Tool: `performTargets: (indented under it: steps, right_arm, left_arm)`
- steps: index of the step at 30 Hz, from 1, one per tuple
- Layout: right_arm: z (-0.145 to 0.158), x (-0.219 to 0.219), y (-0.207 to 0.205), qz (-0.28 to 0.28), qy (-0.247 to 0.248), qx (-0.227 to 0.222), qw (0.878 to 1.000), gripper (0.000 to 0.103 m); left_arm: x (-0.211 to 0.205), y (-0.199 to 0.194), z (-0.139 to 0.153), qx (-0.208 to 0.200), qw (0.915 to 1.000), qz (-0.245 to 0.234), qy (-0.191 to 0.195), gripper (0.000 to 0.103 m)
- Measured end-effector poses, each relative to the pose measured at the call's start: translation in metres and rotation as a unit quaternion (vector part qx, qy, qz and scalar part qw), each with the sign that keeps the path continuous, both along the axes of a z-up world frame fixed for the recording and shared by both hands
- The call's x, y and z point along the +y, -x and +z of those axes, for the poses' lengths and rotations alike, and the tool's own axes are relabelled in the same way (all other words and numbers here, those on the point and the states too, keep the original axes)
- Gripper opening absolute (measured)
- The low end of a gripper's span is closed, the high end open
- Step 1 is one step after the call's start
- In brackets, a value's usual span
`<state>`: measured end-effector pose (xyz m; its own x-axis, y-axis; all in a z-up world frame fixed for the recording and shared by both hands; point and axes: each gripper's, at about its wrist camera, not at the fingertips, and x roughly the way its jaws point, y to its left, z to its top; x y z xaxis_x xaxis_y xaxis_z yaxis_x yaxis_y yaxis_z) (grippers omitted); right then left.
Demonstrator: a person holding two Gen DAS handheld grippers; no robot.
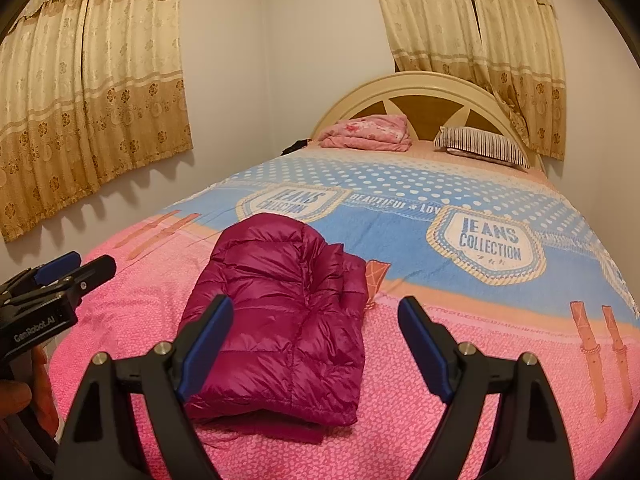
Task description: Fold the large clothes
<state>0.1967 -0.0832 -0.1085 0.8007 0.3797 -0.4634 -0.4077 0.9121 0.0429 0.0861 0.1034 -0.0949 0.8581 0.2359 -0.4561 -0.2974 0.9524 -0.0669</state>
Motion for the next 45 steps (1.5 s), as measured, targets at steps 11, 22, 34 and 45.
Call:
performTargets:
  steps: [11, 22, 34, 45]
  right_arm:
    - [-0.0005, 0.0003, 0.0011, 0.001, 0.000, 0.000, 1.000, 0.087]
    - [-0.0006, 0.0006, 0.0011, 0.000, 0.000, 0.000, 1.000, 0.087]
    - [-0.0008, 0.0065, 0.0037, 0.003, 0.001, 0.000, 1.000, 0.087]
    - [-0.0001, 0.0081, 0.0040, 0.003, 0.001, -0.003, 1.000, 0.087]
  left_arm:
    - [0.0006, -0.0016, -0.0017, 0.004, 1.0000, 0.006, -0.003, 0.079]
    - [0.0002, -0.0030, -0.0036, 0.009, 0.9999, 0.007, -0.007, 0.080]
    - [0.0017, -0.0057, -0.0057, 0.012, 0.9999, 0.008, 0.000, 0.081]
    - [-0.0031, -0.0053, -0.0040, 0.007, 0.9998, 0.014, -0.012, 0.093]
